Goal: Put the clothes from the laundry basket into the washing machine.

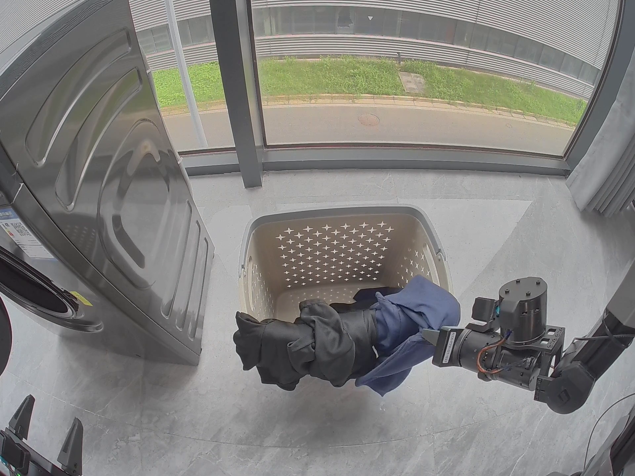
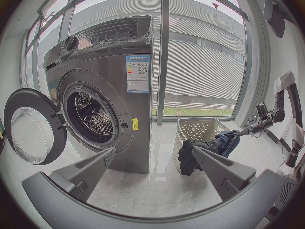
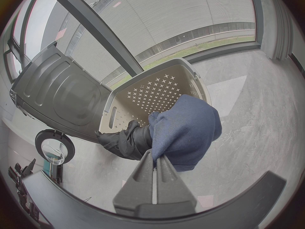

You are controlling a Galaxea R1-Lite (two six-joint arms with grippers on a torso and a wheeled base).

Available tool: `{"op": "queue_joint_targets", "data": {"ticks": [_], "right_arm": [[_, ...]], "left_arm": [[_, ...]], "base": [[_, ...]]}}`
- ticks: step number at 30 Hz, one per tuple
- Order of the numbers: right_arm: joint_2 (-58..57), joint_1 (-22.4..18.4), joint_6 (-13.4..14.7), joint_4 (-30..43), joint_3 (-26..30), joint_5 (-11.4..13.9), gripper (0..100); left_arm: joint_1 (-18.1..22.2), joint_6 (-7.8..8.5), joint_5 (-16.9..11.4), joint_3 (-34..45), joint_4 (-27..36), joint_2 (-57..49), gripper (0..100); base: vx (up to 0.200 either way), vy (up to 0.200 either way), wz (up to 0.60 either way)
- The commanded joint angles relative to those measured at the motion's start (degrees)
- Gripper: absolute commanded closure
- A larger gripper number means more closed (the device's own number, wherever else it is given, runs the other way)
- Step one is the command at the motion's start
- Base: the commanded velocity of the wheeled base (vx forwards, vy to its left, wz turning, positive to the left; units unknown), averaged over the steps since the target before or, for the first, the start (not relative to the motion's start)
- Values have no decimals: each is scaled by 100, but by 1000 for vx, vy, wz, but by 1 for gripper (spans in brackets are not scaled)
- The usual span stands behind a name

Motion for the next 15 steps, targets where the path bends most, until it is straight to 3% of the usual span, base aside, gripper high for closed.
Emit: {"op": "queue_joint_targets", "data": {"ticks": [1, 5, 9, 12, 15], "right_arm": [[178, -45, -56, 0, 14, -9, 0], [406, -107, -118, -18, -13, -17, 0], [855, -318, -311, -9, -180, -290, 0], [1013, -388, -390, -71, -241, -299, 0], [1435, -546, -461, -97, -646, -316, 0]], "left_arm": [[1, -2, 6, 92, -1, -77, 0], [1, -2, 6, 92, -1, -77, 0], [1, -2, 6, 101, -1, -77, 0], [1, -2, 6, 101, -1, -77, 0], [1, -2, 6, 92, -1, -77, 0]], "base": [[0, 0, 0], [0, 0, 0], [0, 0, 0], [0, 0, 0], [0, 0, 0]]}}
